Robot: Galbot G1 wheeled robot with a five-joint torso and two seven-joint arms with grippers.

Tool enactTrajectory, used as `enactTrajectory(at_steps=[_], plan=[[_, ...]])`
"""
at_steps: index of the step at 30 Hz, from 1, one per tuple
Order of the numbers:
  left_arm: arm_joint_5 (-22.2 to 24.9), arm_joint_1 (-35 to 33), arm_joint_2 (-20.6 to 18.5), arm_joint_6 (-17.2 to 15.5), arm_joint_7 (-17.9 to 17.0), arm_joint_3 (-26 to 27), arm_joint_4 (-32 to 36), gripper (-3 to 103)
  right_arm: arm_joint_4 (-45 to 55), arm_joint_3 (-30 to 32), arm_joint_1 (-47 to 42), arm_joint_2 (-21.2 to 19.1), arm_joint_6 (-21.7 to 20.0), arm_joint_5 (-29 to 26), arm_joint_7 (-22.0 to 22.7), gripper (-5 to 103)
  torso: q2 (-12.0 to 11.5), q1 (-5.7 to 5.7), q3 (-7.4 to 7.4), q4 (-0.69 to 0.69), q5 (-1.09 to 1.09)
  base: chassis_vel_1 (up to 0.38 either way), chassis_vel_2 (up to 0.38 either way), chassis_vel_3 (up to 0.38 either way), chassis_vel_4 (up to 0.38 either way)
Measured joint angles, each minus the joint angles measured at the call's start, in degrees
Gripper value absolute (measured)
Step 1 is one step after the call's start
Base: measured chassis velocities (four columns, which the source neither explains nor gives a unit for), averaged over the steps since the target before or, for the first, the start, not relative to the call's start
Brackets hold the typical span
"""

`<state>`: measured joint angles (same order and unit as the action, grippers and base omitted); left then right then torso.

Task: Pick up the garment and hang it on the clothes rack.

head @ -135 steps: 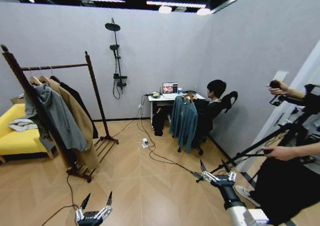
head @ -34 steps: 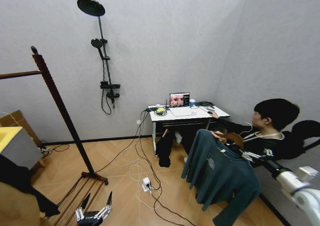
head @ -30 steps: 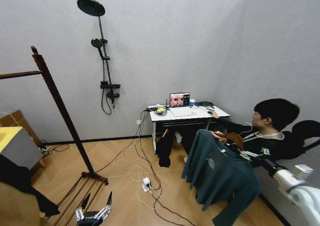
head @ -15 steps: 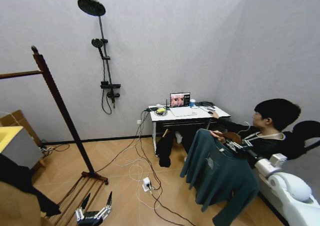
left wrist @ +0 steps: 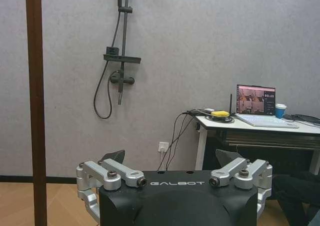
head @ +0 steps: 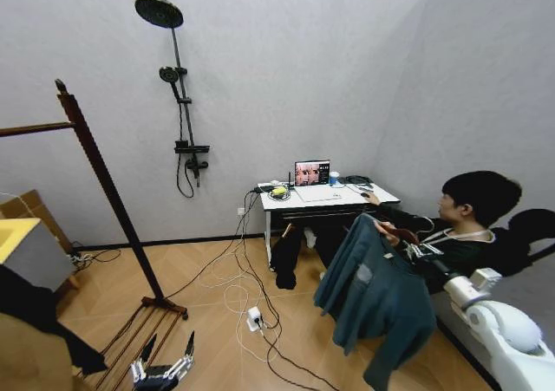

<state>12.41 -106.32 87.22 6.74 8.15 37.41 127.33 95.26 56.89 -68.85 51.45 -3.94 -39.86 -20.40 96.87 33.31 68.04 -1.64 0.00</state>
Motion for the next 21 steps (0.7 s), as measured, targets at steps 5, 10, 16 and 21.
enactTrajectory(at_steps=[5,10,16,21], plan=[[0.00,0.00,0.00,0.00,0.00,0.00,0.00,100,1.54,0.12,-0.83,0.58,0.60,-0.78,0.79,9,0.00,0.00,0.00,-0.01,0.00,0.000,0.000,0.000,0.000],[0.00,0.00,0.00,0.00,0.00,0.00,0.00,100,5.90,0.63,-3.55,1.71,0.96,-2.02,2.33,9,0.00,0.00,0.00,-0.01,0.00,0.000,0.000,0.000,0.000],[0.00,0.00,0.00,0.00,0.00,0.00,0.00,100,10.79,0.73,-6.71,2.70,1.00,-3.41,2.88,9,0.01,-0.01,0.00,-0.01,-0.01,0.000,0.000,0.000,0.000],[0.00,0.00,0.00,0.00,0.01,0.00,0.00,100,11.95,0.24,-7.00,3.31,0.97,-3.05,3.16,9,0.71,0.33,0.32,-0.01,-0.01,0.000,0.000,0.000,0.000]])
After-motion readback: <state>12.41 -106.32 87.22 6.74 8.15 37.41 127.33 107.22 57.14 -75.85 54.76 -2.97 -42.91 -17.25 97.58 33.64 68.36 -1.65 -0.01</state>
